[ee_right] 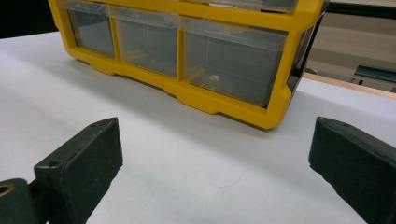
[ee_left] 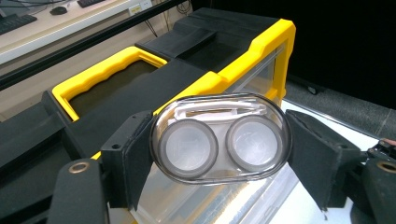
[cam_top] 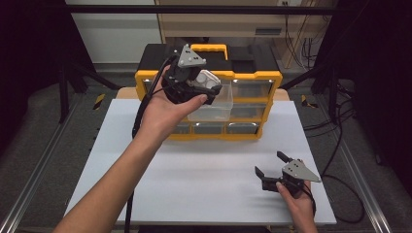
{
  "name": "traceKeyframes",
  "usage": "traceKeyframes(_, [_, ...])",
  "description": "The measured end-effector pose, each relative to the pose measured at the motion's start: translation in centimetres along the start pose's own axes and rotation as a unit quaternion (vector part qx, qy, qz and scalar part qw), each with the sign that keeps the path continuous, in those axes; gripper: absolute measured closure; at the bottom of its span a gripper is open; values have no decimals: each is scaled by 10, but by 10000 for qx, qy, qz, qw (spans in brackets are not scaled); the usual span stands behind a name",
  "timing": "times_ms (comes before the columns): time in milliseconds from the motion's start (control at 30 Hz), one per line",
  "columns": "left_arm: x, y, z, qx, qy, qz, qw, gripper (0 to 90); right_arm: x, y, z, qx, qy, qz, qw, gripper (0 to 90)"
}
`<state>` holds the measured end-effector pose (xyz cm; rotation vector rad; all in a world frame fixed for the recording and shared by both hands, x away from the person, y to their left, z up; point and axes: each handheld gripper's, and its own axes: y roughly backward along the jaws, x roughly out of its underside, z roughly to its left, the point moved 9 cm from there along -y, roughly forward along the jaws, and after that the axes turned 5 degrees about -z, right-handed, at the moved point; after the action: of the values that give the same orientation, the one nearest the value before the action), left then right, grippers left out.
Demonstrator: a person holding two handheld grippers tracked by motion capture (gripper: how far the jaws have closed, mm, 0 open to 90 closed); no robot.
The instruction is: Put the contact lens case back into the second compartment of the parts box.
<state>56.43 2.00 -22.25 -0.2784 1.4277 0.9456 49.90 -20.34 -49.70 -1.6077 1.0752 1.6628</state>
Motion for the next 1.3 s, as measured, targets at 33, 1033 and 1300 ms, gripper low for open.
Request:
traceKeyframes(33, [1, -1, 0, -9, -2, 8, 10000, 262, 0, 0, 0, 0, -4, 4, 10000, 32])
traceKeyframes(1033, [10, -7, 11, -157, 106, 85, 9998, 262, 0, 0, 1, -7, -1, 1, 10000, 31])
traceKeyframes(1300, [17, -14, 8, -125, 145, 140, 9997, 262, 0, 1, 1, -10, 3, 8, 10000, 31])
